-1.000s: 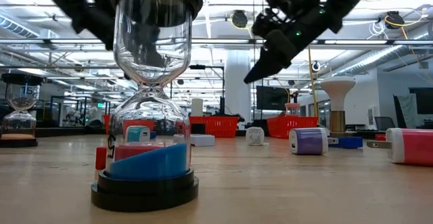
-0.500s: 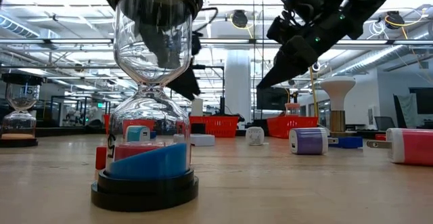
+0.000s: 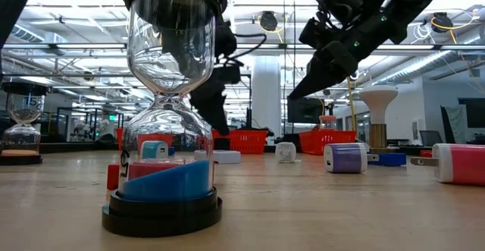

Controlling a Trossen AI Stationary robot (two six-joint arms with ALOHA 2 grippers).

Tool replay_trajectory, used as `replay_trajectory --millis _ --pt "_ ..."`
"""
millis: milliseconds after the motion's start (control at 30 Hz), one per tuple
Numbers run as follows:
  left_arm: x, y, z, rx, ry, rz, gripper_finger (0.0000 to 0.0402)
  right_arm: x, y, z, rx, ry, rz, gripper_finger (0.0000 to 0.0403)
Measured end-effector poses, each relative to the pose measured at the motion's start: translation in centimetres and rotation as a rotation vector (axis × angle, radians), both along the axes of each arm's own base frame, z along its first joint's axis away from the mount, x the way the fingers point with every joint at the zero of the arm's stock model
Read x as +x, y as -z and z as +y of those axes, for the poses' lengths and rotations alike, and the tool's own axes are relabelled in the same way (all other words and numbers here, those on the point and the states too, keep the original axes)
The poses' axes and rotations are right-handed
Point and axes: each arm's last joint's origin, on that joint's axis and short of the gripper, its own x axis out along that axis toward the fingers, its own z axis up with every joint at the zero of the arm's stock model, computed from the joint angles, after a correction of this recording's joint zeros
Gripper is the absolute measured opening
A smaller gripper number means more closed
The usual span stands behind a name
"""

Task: Pick & Place Office items
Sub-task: Put the black charger adapter into the left red bin

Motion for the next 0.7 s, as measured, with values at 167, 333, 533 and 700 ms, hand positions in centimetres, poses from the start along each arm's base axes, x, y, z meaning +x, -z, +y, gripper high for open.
replay_trajectory --millis 167,333,533,700 --pt "0.0 0.4 0.0 -0.001 0.006 0.013 0.0268 0.0 -0.1 0.0 -0.006 -0.003 -0.005 0.0006" --pt "0.4 1.1 0.1 0.004 0.021 0.017 0.0245 0.0 0.0 0.0 -0.008 -0.004 -0.005 0.0006" --pt "0.6 2.2 0.2 -0.006 0.012 0.038 0.0216 0.0 0.0 0.0 -0.010 -0.007 -0.001 0.0006" --pt "0.6 2.1 0.2 -0.022 -0.021 0.025 0.0162 0.0 0.0 0.0 -0.016 -0.011 -0.002 0.0006"
